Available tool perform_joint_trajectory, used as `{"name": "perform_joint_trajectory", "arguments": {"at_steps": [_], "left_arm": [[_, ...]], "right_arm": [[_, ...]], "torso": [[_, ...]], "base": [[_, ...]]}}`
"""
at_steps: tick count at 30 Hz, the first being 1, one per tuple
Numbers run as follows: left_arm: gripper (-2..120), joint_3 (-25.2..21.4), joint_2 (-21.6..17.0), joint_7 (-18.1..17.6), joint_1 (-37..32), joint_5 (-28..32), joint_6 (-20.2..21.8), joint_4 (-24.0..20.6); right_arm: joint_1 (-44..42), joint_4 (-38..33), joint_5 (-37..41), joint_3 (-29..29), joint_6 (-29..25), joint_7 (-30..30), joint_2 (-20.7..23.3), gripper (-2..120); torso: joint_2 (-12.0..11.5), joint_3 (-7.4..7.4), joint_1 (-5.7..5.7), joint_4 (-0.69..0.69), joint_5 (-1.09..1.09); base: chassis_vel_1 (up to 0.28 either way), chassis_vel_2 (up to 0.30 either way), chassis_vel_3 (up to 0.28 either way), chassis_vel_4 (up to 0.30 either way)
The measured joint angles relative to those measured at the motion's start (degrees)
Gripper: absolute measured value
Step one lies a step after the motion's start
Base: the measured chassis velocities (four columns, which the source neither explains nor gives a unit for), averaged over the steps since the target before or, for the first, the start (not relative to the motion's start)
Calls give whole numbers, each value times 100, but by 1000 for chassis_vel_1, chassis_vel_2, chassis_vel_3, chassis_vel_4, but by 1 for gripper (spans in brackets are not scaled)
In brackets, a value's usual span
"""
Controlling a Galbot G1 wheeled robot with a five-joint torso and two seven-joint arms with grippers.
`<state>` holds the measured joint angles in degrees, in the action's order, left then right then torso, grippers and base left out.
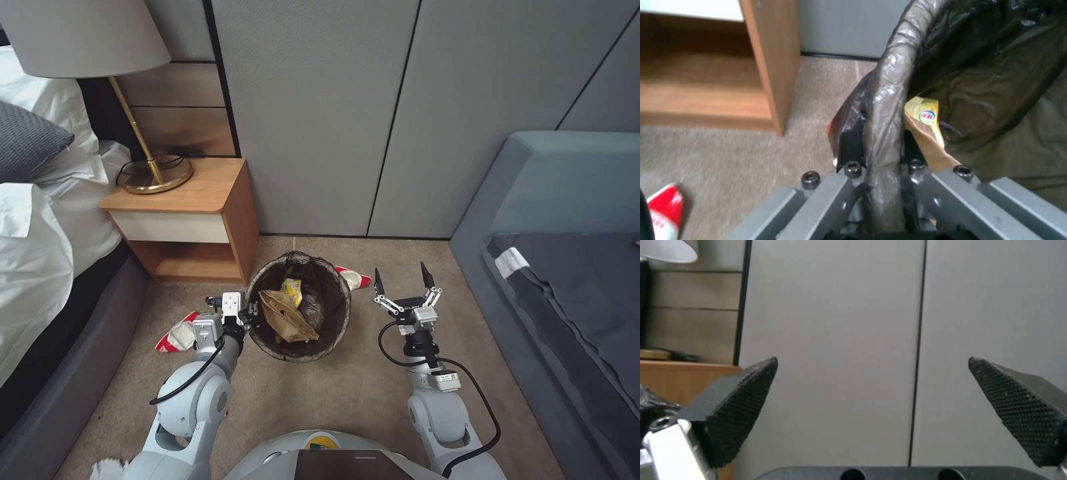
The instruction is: Pick up the trash bin, then pick up the garbage from the floor and place it into the trash bin.
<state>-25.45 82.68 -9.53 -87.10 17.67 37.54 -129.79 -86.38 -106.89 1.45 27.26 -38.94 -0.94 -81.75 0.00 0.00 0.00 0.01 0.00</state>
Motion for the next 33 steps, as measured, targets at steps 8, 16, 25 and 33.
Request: {"name": "perform_joint_trajectory", "arguments": {"at_steps": [8, 16, 25, 33], "left_arm": [[0, 0, 5, 6, 14, 1, -12, 5], [0, 6, 12, 12, 14, 5, -12, -11], [0, 6, 16, 14, 14, 6, -12, -12], [0, 0, -4, 14, 9, -20, -64, -55]], "right_arm": [[91, 93, -320, 20, -337, -113, -16, 100], [116, 115, -434, 22, -349, -133, 4, 100], [132, 112, -432, 21, -288, -163, 36, 100], [323, 121, -73, 120, 114, -1004, 466, 100]], "torso": [[0, 1, 1, 0, 0], [0, -1, 0, -1, 0], [0, 0, 0, -1, 0], [0, 0, 0, -1, 1]], "base": [[-132, 145, 143, -137], [-4, 7, 1, -3], [0, 0, 0, 0], [0, 0, 0, 0]]}}
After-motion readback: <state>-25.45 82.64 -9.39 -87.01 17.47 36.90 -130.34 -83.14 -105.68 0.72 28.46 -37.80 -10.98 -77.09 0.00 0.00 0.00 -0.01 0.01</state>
